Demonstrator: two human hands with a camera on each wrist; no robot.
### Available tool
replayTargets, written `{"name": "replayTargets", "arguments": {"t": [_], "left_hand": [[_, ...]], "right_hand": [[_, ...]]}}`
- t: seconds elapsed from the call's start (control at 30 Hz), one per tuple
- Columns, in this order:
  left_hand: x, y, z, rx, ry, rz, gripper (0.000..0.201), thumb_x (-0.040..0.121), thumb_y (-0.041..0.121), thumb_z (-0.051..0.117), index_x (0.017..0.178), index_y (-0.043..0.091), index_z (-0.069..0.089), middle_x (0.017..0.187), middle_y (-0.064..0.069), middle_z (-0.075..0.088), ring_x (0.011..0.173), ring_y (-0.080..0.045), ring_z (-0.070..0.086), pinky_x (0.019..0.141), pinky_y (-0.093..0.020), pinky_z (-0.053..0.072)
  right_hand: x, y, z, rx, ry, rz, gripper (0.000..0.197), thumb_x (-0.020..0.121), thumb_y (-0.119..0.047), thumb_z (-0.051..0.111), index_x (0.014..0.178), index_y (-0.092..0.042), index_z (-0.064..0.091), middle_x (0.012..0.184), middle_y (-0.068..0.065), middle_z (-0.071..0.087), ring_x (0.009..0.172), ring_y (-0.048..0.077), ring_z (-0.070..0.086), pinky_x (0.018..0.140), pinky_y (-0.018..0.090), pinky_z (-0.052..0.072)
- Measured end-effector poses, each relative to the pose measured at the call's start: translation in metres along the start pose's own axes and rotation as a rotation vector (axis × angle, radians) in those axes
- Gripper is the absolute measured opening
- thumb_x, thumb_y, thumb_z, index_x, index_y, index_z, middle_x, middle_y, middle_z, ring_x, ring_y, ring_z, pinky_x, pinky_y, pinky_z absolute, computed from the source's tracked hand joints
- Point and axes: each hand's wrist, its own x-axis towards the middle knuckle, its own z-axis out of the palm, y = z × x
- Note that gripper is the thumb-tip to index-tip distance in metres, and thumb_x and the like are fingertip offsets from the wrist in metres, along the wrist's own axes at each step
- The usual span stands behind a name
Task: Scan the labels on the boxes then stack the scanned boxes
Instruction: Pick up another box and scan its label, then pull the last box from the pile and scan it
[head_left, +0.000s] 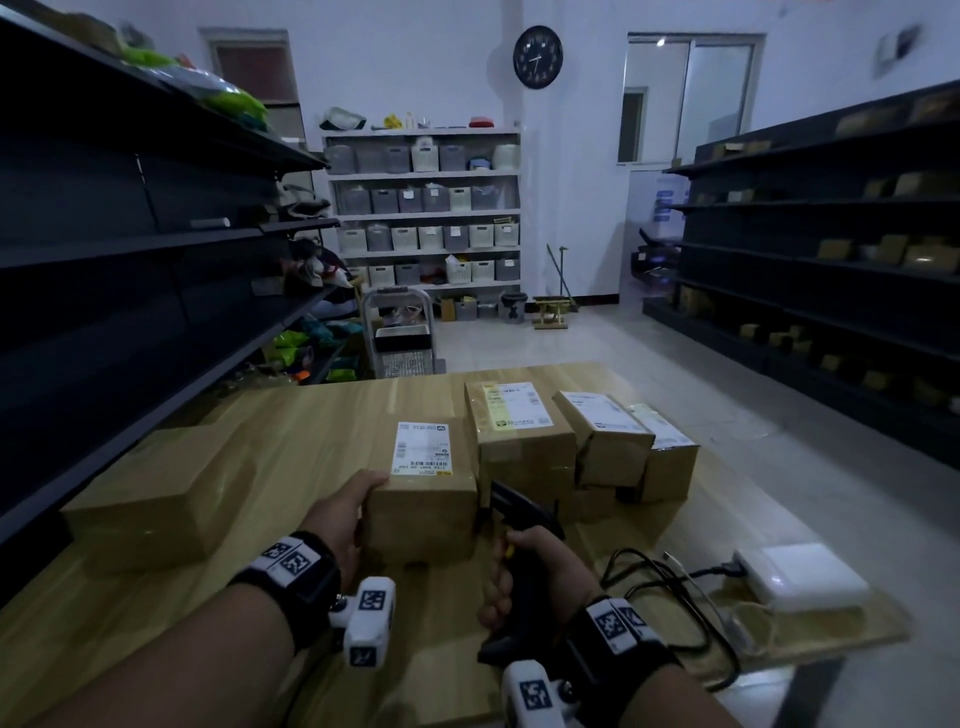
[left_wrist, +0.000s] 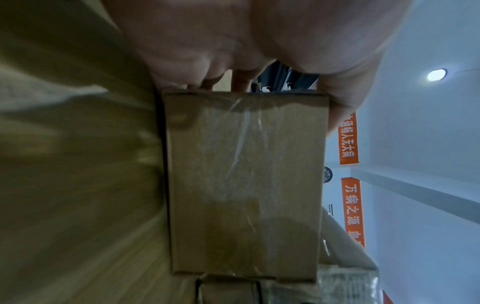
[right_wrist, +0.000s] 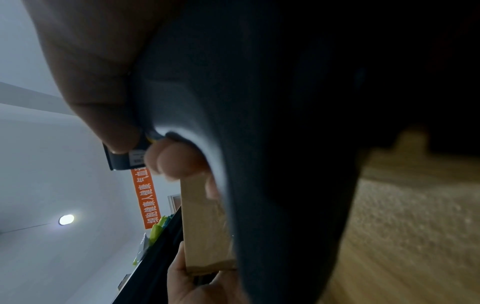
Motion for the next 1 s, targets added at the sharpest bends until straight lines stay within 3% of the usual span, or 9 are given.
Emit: {"name": "replayTargets", "arguments": {"t": [0.1,0.13,0.23,0.47,0.57,0.63,0.7,0.87,1.0], "left_hand": [[0.008,-0.004,0.0,0.083,0.038,0.022,0.061,0.073,0.06,0.088,0.103,0.006,0.088,0.094,-0.021,0.085,0.093,-0.042,0.08,0.099,-0.059,0.064],[0.008,-0.005,-0.001,0.117,0.061,0.043,0.061,0.074,0.061,0.088,0.101,0.006,0.088,0.092,-0.019,0.085,0.097,-0.043,0.079,0.104,-0.059,0.061],[0.007,-0.01,-0.001,0.168,0.117,0.095,0.043,0.09,0.049,0.082,0.098,0.007,0.085,0.078,-0.01,0.084,0.093,-0.039,0.077,0.096,-0.051,0.061],[0.003,-0.011,-0.002,0.095,0.09,0.11,0.039,0.089,0.047,0.088,0.105,0.011,0.082,0.086,-0.007,0.086,0.094,-0.034,0.077,0.082,-0.042,0.059],[0.002,-0.004,-0.012,0.093,0.114,0.127,0.062,0.077,0.056,0.091,0.118,0.012,0.078,0.116,-0.01,0.082,0.11,-0.031,0.074,0.094,-0.047,0.058],[0.001,0.004,-0.026,0.112,0.155,0.159,0.052,0.09,0.05,0.085,0.125,0.014,0.072,0.125,-0.007,0.074,0.116,-0.027,0.069,0.105,-0.05,0.057],[0.0,0.01,-0.04,0.118,0.18,0.163,0.042,0.095,0.046,0.083,0.122,0.017,0.068,0.127,-0.006,0.071,0.117,-0.025,0.068,0.105,-0.048,0.057],[-0.008,0.017,-0.076,0.149,0.273,0.242,0.021,0.098,0.03,0.084,0.104,0.017,0.068,0.116,-0.007,0.071,0.105,-0.024,0.066,0.098,-0.046,0.057],[-0.019,0.027,-0.106,0.345,0.474,0.387,0.026,0.095,0.023,0.084,0.115,0.013,0.071,0.11,-0.007,0.073,0.091,-0.021,0.064,0.083,-0.036,0.053]], "right_hand": [[0.0,-0.001,-0.001,-0.028,-0.04,-0.017,0.032,0.067,-0.023,0.084,0.078,-0.001,0.064,0.054,0.013,0.052,0.046,0.027,0.05,0.057,0.034,0.041],[0.001,-0.001,-0.002,-0.032,-0.046,-0.018,0.031,0.068,-0.023,0.084,0.078,-0.001,0.064,0.054,0.012,0.052,0.046,0.027,0.05,0.057,0.035,0.041],[0.002,0.0,-0.003,-0.028,-0.05,-0.016,0.031,0.069,-0.023,0.083,0.079,-0.001,0.063,0.054,0.012,0.052,0.045,0.026,0.05,0.057,0.034,0.04],[0.001,0.0,-0.003,-0.033,-0.043,-0.022,0.033,0.067,-0.024,0.085,0.079,-0.002,0.064,0.055,0.012,0.05,0.046,0.027,0.048,0.058,0.035,0.043],[0.003,0.0,-0.005,-0.03,-0.035,-0.025,0.035,0.067,-0.025,0.086,0.081,-0.002,0.063,0.056,0.012,0.048,0.047,0.027,0.047,0.058,0.036,0.043],[0.005,0.001,-0.006,-0.037,-0.03,-0.019,0.035,0.067,-0.025,0.085,0.081,-0.002,0.063,0.055,0.012,0.047,0.047,0.027,0.047,0.058,0.036,0.044],[0.008,0.0,-0.006,-0.045,-0.022,-0.01,0.035,0.066,-0.025,0.086,0.081,-0.003,0.062,0.055,0.011,0.047,0.047,0.027,0.046,0.058,0.037,0.044],[0.008,-0.001,-0.007,-0.07,-0.044,-0.023,0.046,0.056,-0.027,0.095,0.081,-0.005,0.063,0.057,0.009,0.045,0.048,0.025,0.045,0.057,0.038,0.047],[0.009,0.0,-0.006,-0.079,-0.054,-0.029,0.054,0.048,-0.028,0.099,0.079,-0.004,0.062,0.057,0.009,0.044,0.046,0.024,0.045,0.055,0.037,0.046]]}}
